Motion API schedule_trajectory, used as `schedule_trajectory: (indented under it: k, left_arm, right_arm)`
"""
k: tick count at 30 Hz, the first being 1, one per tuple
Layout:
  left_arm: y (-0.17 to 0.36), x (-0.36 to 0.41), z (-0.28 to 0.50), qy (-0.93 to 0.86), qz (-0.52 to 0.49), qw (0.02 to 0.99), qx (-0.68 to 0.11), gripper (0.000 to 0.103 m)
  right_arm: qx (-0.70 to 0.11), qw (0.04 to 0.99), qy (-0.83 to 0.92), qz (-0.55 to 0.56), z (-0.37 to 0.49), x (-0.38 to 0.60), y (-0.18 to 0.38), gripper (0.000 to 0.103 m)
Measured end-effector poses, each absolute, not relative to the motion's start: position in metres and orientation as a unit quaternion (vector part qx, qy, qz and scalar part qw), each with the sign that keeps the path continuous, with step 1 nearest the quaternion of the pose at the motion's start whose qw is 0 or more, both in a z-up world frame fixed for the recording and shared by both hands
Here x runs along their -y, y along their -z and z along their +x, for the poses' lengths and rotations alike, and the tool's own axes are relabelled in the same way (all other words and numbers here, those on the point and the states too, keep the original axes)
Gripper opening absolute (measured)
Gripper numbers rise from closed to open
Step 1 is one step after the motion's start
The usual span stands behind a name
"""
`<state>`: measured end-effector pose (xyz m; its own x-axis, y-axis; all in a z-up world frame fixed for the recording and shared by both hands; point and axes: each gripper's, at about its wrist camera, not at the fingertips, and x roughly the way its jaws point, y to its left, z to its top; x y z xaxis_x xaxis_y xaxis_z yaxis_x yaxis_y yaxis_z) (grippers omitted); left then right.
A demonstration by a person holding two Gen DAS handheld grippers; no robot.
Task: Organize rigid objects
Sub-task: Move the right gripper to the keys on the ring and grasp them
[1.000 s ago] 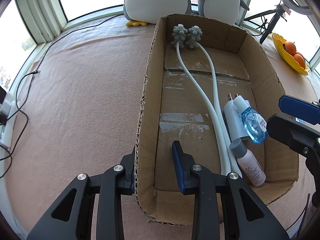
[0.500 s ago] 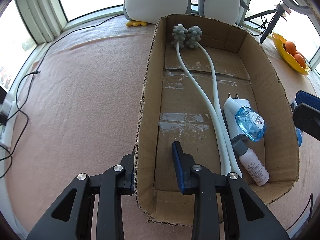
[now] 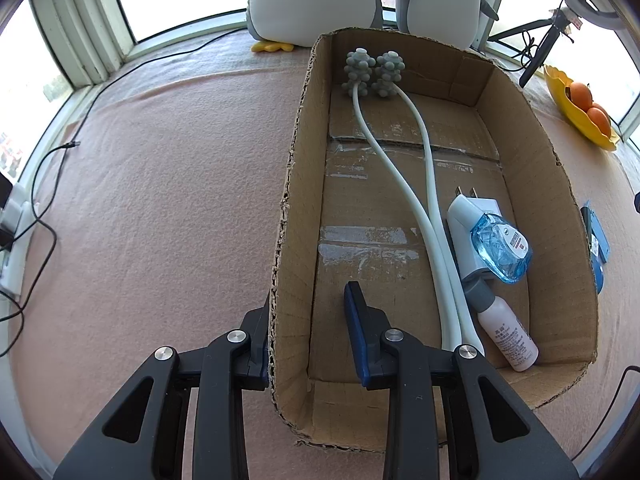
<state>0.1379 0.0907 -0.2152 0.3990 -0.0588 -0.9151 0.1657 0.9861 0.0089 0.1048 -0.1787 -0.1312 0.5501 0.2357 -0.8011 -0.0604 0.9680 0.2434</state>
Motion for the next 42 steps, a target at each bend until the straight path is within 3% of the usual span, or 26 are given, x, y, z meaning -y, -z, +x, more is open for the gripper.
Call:
schedule_trajectory:
  k: [17,35,42]
  left_arm:
    - [0.216,-0.092,0.138,0.070,0.045,0.835,-0.545,0.029]
    - [0.217,-0.098,0.138,0.076,0.036,0.834,-0.545,0.029]
    - [0.217,-0.098,0.138,0.076,0.036,0.834,-0.545,0.029]
  right_arm:
    - [-0.547,0.803,-0.110,0.211,0.142,0.212,0.185,0.046]
    - [-0.599,0.783,-0.069,0.152,0.178,0.190,0.213,0.041]
    - [-0.606,0.781,-0.056,0.138,0.182,0.190,0.219,0.031]
